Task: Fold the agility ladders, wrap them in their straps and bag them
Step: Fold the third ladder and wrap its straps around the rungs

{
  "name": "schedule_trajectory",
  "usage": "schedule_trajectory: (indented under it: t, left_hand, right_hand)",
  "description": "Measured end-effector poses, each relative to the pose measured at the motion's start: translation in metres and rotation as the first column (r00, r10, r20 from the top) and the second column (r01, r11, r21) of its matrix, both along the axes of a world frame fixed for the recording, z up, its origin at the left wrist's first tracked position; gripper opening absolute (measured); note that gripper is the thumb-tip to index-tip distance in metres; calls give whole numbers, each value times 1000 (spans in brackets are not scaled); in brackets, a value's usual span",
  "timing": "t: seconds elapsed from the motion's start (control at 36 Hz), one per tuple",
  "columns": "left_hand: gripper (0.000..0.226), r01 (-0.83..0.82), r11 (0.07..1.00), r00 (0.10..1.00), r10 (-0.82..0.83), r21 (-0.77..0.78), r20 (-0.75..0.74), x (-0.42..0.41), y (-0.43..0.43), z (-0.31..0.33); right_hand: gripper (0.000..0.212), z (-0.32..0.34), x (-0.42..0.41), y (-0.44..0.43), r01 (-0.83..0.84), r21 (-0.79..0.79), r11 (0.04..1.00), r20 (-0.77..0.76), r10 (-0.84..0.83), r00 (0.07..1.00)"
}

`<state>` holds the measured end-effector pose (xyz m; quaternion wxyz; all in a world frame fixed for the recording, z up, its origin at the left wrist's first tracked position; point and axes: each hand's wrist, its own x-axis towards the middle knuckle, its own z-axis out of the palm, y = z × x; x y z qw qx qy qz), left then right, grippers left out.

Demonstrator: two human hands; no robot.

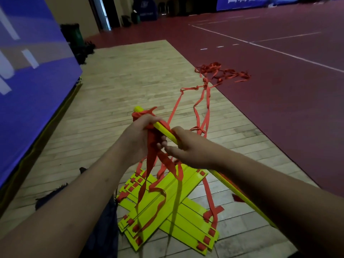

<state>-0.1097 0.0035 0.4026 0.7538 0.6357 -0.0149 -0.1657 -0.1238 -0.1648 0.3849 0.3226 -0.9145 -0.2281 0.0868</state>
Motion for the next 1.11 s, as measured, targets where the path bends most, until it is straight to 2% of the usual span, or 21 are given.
schedule_trajectory:
  t: [0.08,0.14,0.17,0.19,0.25,0.28,0.31,0.33,0.42,0.47,0.53,0.58,0.67,0.72,0.78,0.83,0.89,0.97,1.03,1.11]
  left_hand:
    - [25,7,998,996,-2,-60,88,1,7,6]
    - [29,25,991,990,-6,-135,142,2,11,10]
    - [32,39,986,986,-11,-164,165,2,12,12]
    - [33,53,982,982,-19,-180,186,4,13,13]
    - [33,96,980,974,-57,-173,217,6,17,15]
    - [32,123,981,970,-86,-153,228,7,18,16]
    - [30,143,981,967,-110,-130,229,8,20,16]
    - [29,152,982,968,-126,-108,217,9,22,17]
    - [32,141,990,977,-141,7,158,14,32,18]
    - [41,109,978,989,-125,175,80,18,37,14]
    - [56,75,920,996,-85,385,10,20,43,4]
    - [51,64,873,998,-61,484,-20,21,43,-3]
    - [33,75,914,997,-56,398,-58,19,33,-10]
    - [36,66,952,997,-50,300,-59,17,24,-14]
    - [40,-3,961,999,17,276,-49,17,19,-18]
    - [37,-115,963,989,133,245,-61,19,19,-19]
    - [34,-185,962,979,199,201,-53,22,21,-17]
    - [29,-146,981,989,144,132,18,21,27,-11]
    - [24,-86,991,994,79,99,76,17,30,-6]
    - [29,-41,995,992,30,87,124,12,31,-1]
  right_hand:
    - [44,16,7,-17,8,202,979,-138,20,990]
    - [43,21,10,-24,21,278,960,-212,40,976]
    - [45,21,10,-25,26,327,945,-298,78,951]
    - [48,19,11,-25,30,393,919,-421,151,894]
    - [49,14,10,-23,41,551,833,-629,382,677]
    - [45,12,10,-22,38,606,794,-663,478,576]
    - [40,12,10,-22,23,633,774,-666,530,525]
    - [35,12,11,-21,11,646,763,-656,547,520]
    - [28,13,16,-15,60,627,777,-637,467,613]
    - [25,14,21,-13,86,549,831,-599,320,734]
    - [26,13,26,-12,92,385,918,-494,120,861]
    - [25,10,31,-10,77,175,982,-332,-15,943]
    - [19,-2,34,1,69,-58,996,-213,-80,974]
    - [12,-9,32,8,78,-156,985,-150,-101,983]
    - [15,-14,28,14,63,-224,973,-79,-82,993]
    - [23,-12,24,20,34,-230,973,-68,-51,996]
    - [33,-5,23,21,-5,-194,981,-122,-19,992]
    - [39,6,27,15,-16,9,1000,-283,18,959]
    - [34,8,27,9,10,190,982,-366,61,928]
    - [25,4,26,4,47,344,938,-430,113,896]
